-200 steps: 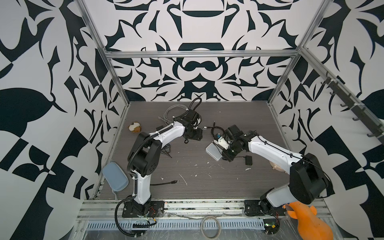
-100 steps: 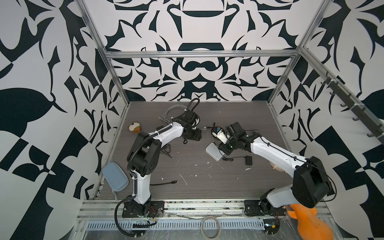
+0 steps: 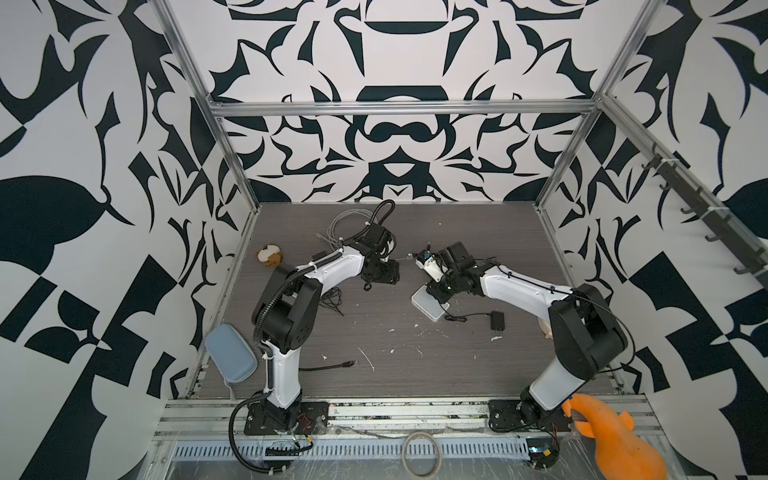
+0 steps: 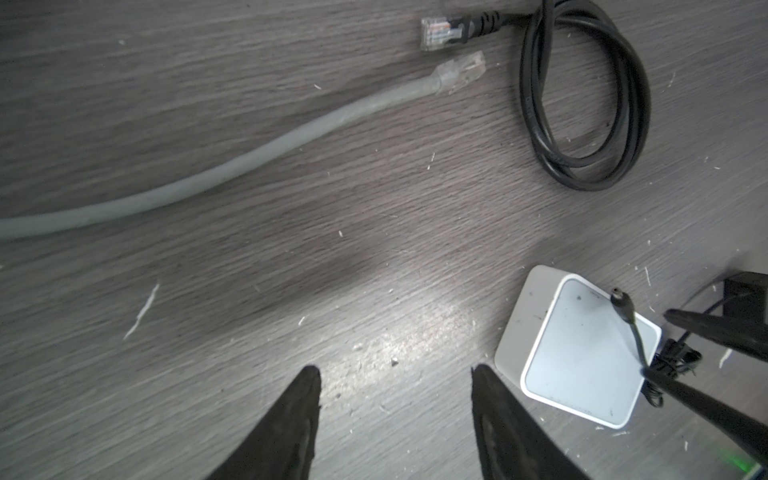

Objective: Insert the plug into the switch port
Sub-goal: 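Carry the barrel plug to the white router's edge with the right gripper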

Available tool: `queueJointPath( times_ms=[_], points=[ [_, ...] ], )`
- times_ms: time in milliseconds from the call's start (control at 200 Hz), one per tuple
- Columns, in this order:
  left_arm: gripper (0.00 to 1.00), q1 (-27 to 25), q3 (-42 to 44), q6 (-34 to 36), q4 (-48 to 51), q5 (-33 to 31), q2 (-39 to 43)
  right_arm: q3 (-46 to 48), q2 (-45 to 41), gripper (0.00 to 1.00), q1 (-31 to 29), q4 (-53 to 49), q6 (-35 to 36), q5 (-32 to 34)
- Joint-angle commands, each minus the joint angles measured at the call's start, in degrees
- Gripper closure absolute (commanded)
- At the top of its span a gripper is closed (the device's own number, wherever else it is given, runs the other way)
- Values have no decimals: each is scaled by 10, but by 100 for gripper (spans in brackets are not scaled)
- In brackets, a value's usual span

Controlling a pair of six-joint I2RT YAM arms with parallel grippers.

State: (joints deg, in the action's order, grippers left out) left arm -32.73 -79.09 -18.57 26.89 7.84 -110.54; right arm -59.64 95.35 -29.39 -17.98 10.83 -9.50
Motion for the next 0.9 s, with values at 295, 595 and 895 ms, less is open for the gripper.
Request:
queueJointPath(
  times_ms=[295, 595, 895],
  points=[
    [39, 2, 8, -9, 2, 6, 33, -11, 21, 71, 13, 25, -16, -25],
    [39, 2, 14, -18, -5, 18, 32, -6, 27, 94, 13, 28, -21, -30],
    [41, -21, 13, -62, -31, 55, -1, -4, -34, 100, 23, -94, 116, -18]
  ],
)
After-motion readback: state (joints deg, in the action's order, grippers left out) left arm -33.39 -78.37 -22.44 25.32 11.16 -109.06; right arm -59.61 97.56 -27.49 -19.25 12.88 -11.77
